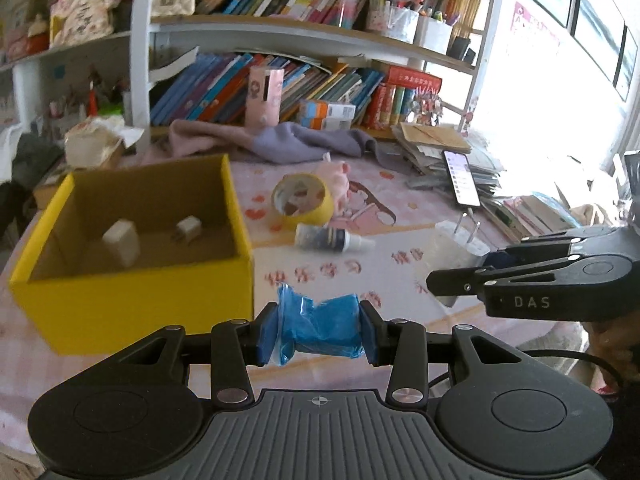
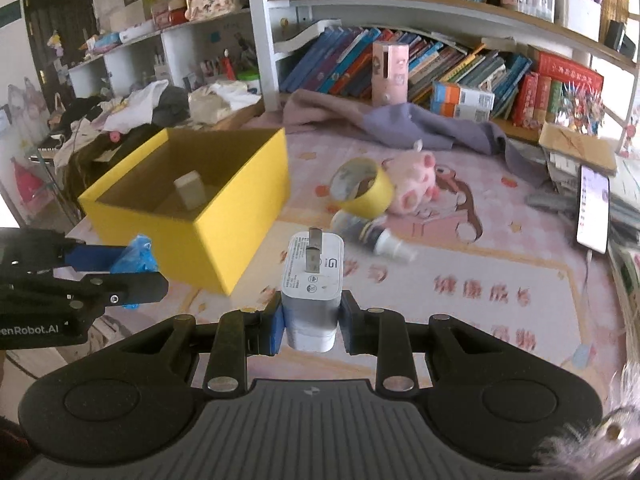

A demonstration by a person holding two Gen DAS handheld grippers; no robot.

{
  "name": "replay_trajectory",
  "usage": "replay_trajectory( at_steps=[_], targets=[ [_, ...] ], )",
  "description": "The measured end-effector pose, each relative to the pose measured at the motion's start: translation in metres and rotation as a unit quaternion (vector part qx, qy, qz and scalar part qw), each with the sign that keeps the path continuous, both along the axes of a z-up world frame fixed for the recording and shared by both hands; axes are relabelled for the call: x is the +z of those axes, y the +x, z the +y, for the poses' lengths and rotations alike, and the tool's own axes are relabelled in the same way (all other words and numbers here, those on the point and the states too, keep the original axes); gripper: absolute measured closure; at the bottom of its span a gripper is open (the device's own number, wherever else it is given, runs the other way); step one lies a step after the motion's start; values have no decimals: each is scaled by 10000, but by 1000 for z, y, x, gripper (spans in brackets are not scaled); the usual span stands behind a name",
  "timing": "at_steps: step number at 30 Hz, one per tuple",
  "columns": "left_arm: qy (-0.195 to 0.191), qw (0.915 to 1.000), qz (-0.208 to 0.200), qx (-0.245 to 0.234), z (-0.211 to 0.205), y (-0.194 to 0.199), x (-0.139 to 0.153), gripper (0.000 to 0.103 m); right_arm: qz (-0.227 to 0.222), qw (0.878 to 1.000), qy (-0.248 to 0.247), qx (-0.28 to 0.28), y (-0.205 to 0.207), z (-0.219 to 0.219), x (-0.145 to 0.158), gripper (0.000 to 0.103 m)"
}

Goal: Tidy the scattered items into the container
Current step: 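Carry the blue pouch and pronged charger in both tools to the yellow box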

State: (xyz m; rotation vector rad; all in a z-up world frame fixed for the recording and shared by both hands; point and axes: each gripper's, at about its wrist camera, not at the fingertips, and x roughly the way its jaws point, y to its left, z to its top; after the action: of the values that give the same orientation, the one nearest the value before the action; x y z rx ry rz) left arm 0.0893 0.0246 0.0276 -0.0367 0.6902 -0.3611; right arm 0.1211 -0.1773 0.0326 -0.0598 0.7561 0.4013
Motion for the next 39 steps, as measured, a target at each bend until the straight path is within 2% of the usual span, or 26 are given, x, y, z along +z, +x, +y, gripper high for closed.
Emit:
replay_trajectory(
  at_steps=[7,22,32,39],
  targets=[
    [-73,9999,123,85,37,-32,-8,63,351,9993,15,84,-37,44,-16,77],
    [-145,9982,144,558,96,-67,-11,63,390,9954,-138,863,-63,122,-14,77],
    [-143,9962,142,846,120,-64,-10,63,285,9907,-176,1320,-53,154,-8,77],
    [-40,9954,-102,950,134,-37,2,63,-37,9887,-127,1492,-31,170,0,77]
  ],
)
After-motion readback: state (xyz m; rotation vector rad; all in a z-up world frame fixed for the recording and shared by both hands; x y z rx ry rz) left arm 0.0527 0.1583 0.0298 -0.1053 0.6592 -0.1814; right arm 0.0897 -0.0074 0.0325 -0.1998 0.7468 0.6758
